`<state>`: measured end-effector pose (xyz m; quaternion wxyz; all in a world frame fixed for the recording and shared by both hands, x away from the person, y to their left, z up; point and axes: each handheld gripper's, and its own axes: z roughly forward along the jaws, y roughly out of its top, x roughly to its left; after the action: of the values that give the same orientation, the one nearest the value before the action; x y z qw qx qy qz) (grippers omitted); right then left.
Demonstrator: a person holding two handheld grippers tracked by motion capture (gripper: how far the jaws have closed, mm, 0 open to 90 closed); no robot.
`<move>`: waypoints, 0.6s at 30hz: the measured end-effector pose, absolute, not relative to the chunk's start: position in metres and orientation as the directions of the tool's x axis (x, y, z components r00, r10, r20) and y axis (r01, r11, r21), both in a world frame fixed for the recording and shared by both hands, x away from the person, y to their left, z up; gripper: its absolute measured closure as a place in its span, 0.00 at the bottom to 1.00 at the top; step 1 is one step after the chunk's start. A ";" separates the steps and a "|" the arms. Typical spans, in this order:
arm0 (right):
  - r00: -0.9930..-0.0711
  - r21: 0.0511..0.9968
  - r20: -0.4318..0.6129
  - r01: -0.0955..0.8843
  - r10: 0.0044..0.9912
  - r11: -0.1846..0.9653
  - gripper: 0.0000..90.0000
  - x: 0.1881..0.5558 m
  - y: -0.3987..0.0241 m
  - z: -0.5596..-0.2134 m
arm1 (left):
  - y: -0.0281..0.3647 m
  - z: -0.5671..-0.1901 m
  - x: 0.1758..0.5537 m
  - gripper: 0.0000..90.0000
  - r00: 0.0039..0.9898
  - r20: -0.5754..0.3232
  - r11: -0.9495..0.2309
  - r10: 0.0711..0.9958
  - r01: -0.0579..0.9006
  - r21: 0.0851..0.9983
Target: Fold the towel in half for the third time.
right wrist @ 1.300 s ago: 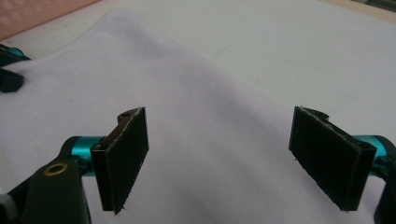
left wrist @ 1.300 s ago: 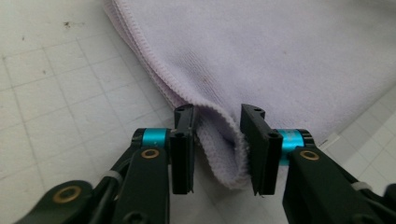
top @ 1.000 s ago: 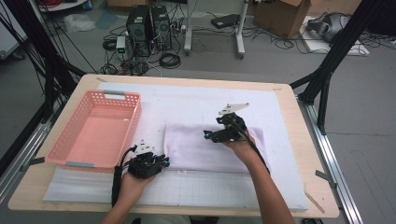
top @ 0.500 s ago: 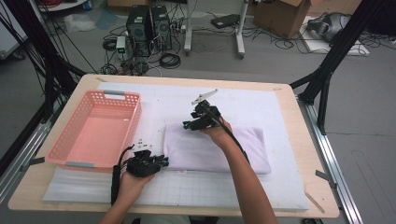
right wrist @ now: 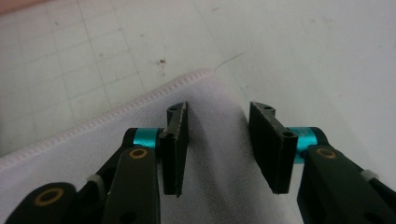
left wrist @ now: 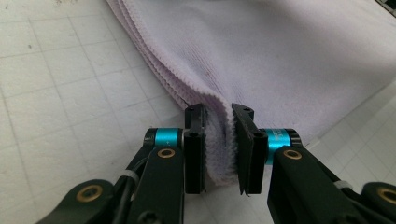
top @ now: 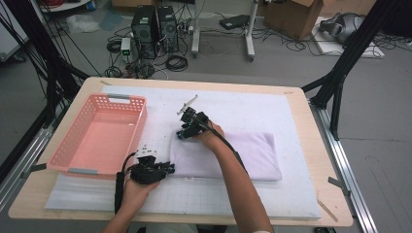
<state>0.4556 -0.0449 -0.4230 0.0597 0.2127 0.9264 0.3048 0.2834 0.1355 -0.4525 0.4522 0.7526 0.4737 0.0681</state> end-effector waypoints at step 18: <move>-0.903 0.708 0.102 0.361 0.418 0.607 0.91 0.455 -0.050 -0.410 | 0.148 -0.432 0.279 0.91 0.551 -0.339 -0.096 0.763 0.614 0.783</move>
<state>0.4548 -0.0501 -0.4100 0.0367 0.2174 0.8956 0.3864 0.2786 0.1477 -0.4321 0.4831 0.7363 0.4675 0.0768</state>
